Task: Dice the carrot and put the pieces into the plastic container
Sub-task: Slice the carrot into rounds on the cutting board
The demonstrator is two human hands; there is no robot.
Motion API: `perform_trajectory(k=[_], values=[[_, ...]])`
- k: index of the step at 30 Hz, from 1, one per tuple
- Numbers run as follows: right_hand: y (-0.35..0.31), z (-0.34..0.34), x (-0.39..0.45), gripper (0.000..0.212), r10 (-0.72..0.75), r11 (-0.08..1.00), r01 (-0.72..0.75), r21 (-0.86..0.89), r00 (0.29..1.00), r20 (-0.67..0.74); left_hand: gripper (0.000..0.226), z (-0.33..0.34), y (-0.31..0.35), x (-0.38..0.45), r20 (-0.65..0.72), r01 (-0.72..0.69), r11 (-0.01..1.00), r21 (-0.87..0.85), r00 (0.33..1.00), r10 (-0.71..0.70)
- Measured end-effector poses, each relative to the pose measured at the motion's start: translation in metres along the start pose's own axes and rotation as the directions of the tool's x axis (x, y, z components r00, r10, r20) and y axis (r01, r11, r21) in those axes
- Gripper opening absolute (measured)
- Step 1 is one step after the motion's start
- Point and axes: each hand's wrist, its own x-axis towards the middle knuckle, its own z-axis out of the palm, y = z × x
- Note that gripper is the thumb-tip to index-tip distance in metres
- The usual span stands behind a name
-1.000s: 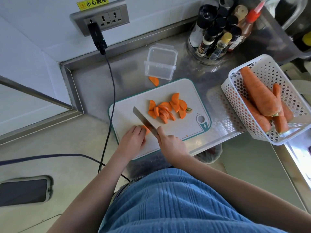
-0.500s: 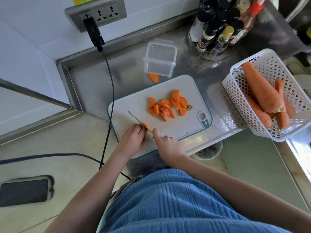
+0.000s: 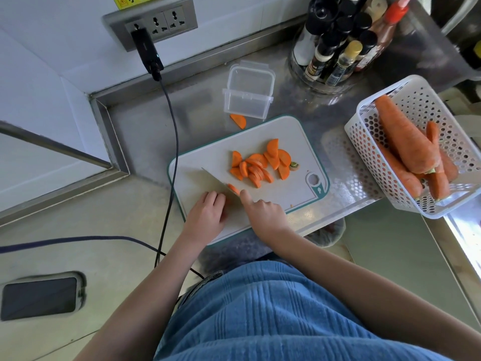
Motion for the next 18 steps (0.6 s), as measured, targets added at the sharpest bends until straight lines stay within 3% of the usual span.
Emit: perform_trajectory(k=[6, 9, 18], values=[[0.0, -0.002, -0.011, 0.037, -0.03, 0.999, 0.03, 0.018, 0.999, -0.033, 0.016, 0.004, -0.007, 0.001, -0.038, -0.07, 0.997, 0.019, 0.997, 0.07], [-0.009, -0.004, -0.014, 0.037, -0.061, 0.998, 0.061, 0.032, 0.998, -0.013, 0.029, 0.007, -0.01, 0.003, -0.039, -0.086, 0.995, 0.059, 0.995, 0.088], [-0.014, -0.002, -0.014, 0.042, -0.079, 0.997, 0.078, 0.029, 0.997, 0.026, 0.015, 0.018, -0.013, -0.007, -0.213, -0.123, 0.99, 0.062, 0.968, 0.133]])
